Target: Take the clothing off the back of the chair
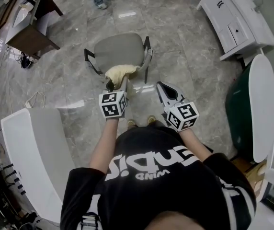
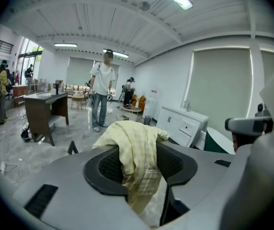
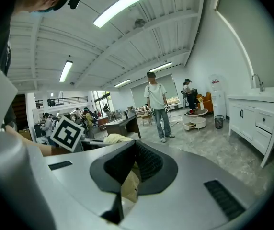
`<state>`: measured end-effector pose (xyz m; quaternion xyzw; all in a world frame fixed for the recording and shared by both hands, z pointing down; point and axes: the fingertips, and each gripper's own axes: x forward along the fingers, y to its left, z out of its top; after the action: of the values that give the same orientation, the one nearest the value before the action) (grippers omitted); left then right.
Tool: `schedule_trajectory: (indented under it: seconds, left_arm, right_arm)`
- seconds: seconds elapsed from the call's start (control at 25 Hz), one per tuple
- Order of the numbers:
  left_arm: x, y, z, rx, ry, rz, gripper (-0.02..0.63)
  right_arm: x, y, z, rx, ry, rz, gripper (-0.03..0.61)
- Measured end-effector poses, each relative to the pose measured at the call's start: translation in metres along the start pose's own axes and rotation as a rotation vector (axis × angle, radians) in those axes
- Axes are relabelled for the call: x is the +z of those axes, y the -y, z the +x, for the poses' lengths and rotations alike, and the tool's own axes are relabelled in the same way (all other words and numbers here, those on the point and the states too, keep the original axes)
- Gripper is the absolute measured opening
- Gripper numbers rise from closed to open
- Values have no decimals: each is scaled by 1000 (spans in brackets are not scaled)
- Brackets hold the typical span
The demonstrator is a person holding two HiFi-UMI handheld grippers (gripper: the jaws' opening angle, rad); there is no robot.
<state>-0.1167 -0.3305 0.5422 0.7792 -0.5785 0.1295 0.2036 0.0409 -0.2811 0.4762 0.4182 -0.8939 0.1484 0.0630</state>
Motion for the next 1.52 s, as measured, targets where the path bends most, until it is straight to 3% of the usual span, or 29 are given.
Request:
schedule_trajectory:
  seconds: [0.4,0.76,1.2,1.36,1.52]
  left_arm:
    - [148,34,-55,-83,250,144,192]
    - [205,73,-100,-180,348,221,192]
    - [235,114,-156,-297,385,196,192]
    - [219,115,-157,-301,354,188,193]
    - [177,111,-145,-295,296,172,193]
  right_arm:
    - [3,-3,-10,-5,19,-1,14]
    - [11,9,-24,-62,58,1,14]
    - [16,35,-45,-147,85,16,14]
    - [13,32,-48,-147,84,19,14]
    - [9,30,-51,-147,81,19,14]
